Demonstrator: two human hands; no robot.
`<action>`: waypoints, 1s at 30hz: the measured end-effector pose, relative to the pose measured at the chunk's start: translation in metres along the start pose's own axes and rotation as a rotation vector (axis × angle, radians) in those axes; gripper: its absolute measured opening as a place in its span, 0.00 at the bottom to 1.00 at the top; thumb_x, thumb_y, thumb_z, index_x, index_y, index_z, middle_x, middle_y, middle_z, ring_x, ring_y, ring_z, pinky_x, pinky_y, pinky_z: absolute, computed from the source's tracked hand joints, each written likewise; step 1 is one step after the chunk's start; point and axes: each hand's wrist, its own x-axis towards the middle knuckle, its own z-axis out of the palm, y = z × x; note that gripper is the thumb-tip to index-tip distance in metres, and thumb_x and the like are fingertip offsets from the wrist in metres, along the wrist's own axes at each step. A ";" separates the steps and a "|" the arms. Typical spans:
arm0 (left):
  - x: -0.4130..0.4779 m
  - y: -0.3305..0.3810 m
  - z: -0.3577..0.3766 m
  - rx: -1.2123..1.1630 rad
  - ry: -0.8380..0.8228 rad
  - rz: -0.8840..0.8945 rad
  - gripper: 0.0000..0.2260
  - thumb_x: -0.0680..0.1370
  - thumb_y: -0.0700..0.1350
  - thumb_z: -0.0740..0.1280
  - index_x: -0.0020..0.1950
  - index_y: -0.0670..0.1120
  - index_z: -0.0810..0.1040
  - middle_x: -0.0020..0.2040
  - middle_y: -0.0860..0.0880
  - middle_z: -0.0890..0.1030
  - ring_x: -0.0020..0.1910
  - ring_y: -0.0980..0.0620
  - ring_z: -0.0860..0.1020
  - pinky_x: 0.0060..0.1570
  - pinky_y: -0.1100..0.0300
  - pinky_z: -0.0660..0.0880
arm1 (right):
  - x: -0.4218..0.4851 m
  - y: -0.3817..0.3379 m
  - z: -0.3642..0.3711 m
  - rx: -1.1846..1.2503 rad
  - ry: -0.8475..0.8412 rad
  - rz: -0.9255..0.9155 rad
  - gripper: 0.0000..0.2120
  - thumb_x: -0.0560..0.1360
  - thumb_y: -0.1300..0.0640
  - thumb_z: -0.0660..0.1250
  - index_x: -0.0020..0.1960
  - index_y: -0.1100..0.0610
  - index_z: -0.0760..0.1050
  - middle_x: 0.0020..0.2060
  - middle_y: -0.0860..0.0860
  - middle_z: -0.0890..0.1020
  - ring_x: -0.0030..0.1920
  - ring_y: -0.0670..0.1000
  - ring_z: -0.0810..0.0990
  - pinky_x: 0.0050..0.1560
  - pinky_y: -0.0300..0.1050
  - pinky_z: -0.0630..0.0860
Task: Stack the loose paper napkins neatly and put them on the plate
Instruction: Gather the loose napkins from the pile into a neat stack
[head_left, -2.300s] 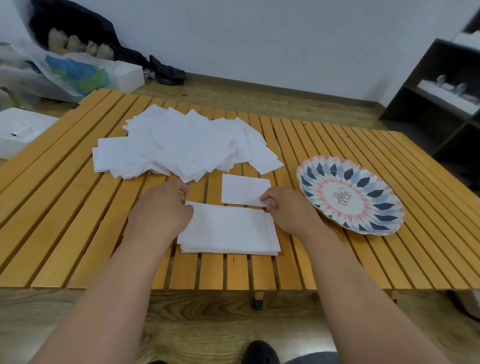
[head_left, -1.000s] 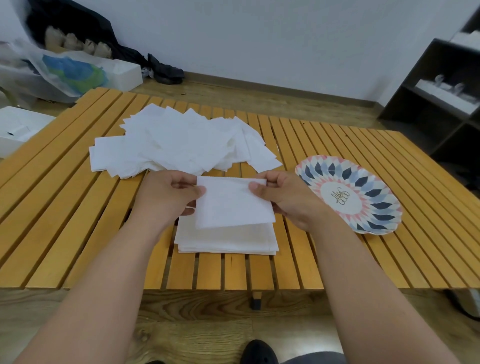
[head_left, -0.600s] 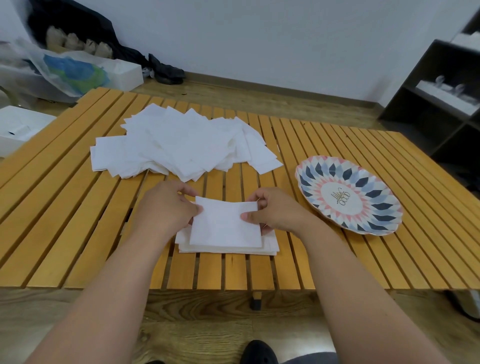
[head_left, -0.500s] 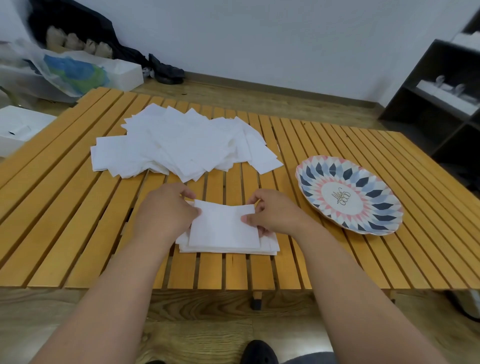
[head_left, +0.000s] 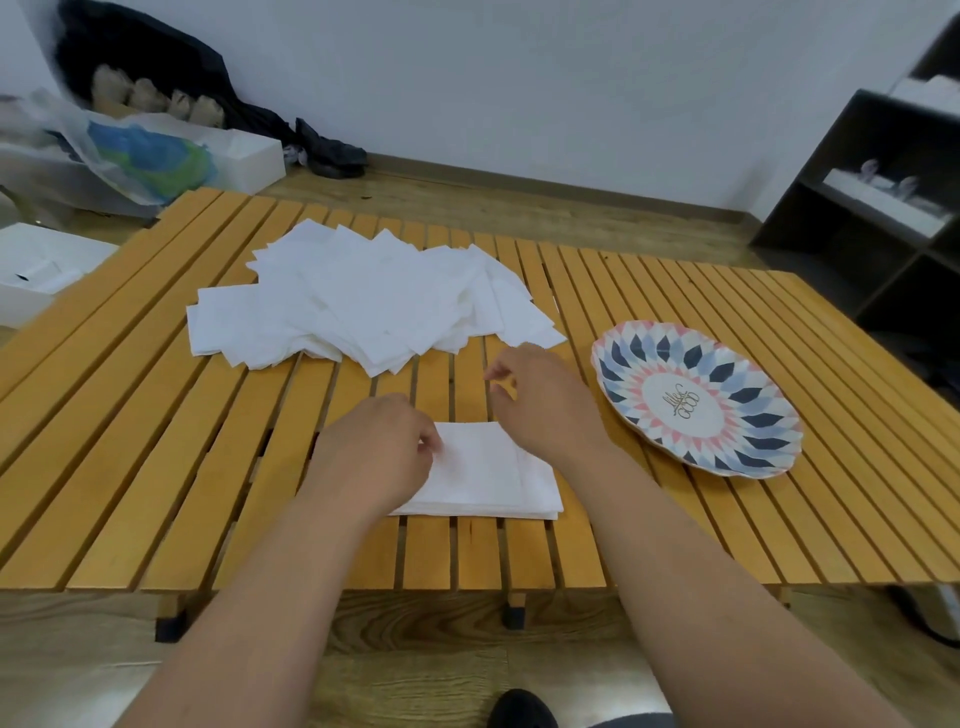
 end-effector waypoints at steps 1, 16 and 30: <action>0.000 -0.001 0.000 0.000 0.006 0.004 0.15 0.80 0.43 0.58 0.56 0.56 0.82 0.56 0.55 0.76 0.54 0.54 0.75 0.40 0.61 0.70 | 0.005 -0.006 0.000 -0.010 -0.018 -0.060 0.11 0.76 0.60 0.60 0.57 0.53 0.75 0.56 0.48 0.76 0.57 0.49 0.72 0.49 0.48 0.74; 0.002 -0.007 0.003 -0.055 0.054 -0.024 0.13 0.79 0.44 0.60 0.54 0.57 0.82 0.55 0.56 0.77 0.53 0.55 0.75 0.47 0.58 0.77 | 0.092 -0.046 0.045 -0.439 -0.266 -0.443 0.28 0.75 0.67 0.57 0.73 0.51 0.64 0.77 0.51 0.54 0.77 0.52 0.47 0.69 0.52 0.60; 0.004 -0.010 0.002 -0.044 0.015 -0.040 0.11 0.79 0.48 0.61 0.54 0.56 0.81 0.53 0.54 0.77 0.51 0.53 0.76 0.48 0.53 0.78 | 0.089 -0.038 0.024 0.158 -0.019 -0.203 0.20 0.80 0.60 0.57 0.72 0.58 0.67 0.71 0.53 0.70 0.72 0.52 0.65 0.70 0.45 0.62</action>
